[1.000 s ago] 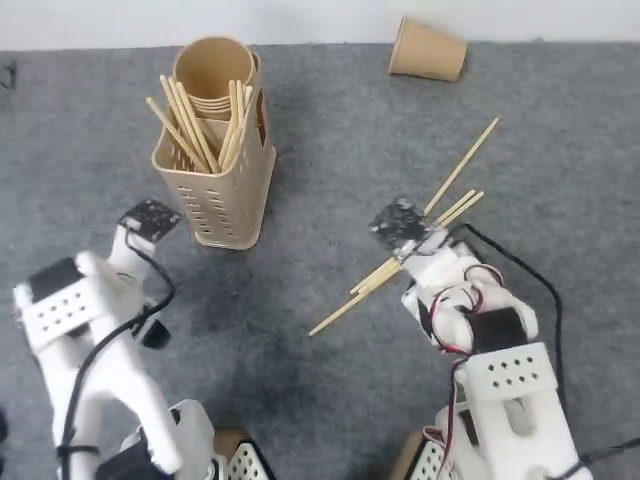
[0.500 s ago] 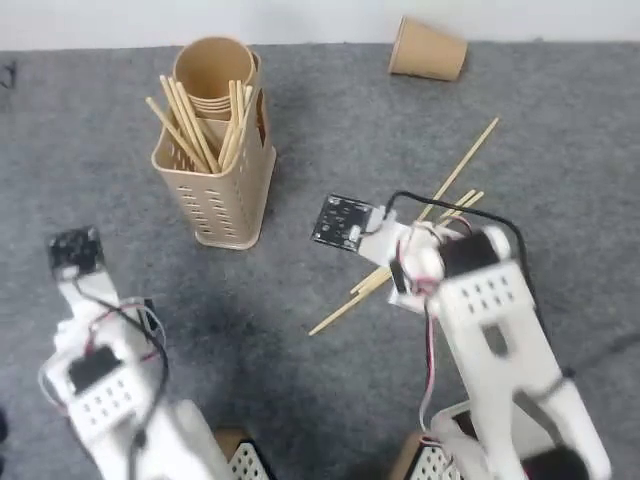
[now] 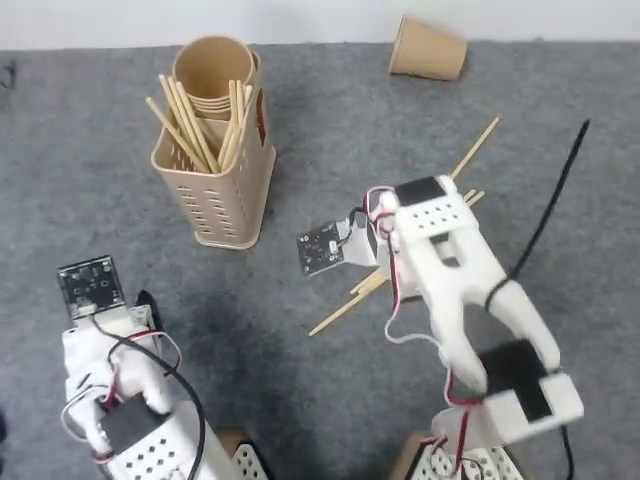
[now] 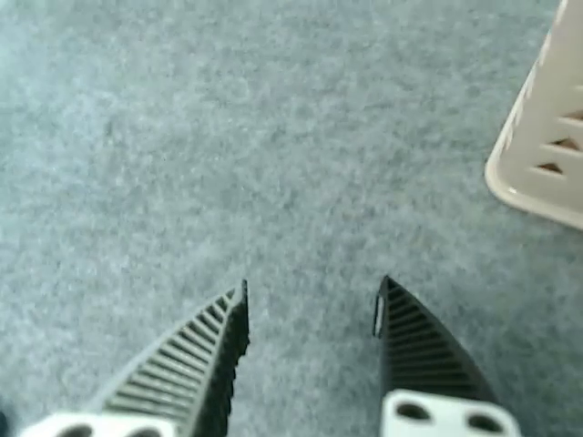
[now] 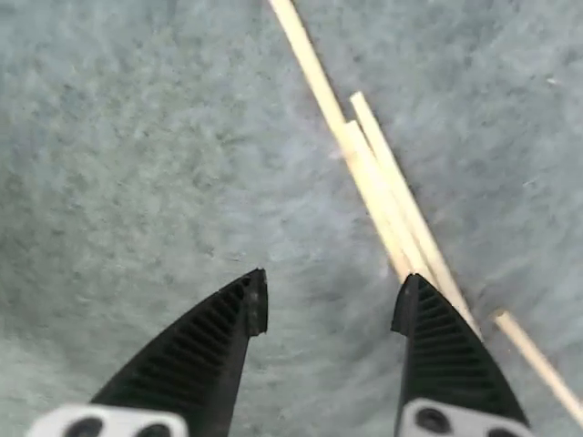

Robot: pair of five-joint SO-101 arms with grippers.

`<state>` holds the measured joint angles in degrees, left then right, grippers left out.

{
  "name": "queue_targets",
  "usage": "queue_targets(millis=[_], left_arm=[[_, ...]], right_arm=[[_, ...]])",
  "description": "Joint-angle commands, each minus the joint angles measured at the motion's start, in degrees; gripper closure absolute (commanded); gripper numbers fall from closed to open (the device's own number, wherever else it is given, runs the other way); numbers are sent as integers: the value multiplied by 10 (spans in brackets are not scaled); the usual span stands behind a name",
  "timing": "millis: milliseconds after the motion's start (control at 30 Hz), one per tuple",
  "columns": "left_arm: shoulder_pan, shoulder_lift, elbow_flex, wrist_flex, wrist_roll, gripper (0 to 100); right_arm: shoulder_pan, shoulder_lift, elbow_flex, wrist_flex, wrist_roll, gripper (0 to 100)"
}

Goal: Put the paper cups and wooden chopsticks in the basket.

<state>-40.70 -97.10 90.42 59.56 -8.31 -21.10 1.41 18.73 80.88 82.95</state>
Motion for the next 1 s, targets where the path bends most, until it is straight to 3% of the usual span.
queue_targets(millis=[0, 200, 333, 500, 733, 967], left_arm=[[4, 3, -5, -18, 6, 791], [5, 3, -4, -18, 6, 791], [42, 3, 7, -18, 1, 791], [54, 3, 7, -18, -21, 791], [53, 3, 7, -18, -23, 791], [53, 3, 8, -18, -23, 791]], right_arm=[[19, 32, -54, -15, 52, 768], [75, 97, -76, -42, 123, 768], [103, 132, -76, -92, 137, 768], [107, 154, -77, -142, 136, 768], [96, 125, -109, -131, 137, 768], [93, 192, -101, -165, 136, 769]])
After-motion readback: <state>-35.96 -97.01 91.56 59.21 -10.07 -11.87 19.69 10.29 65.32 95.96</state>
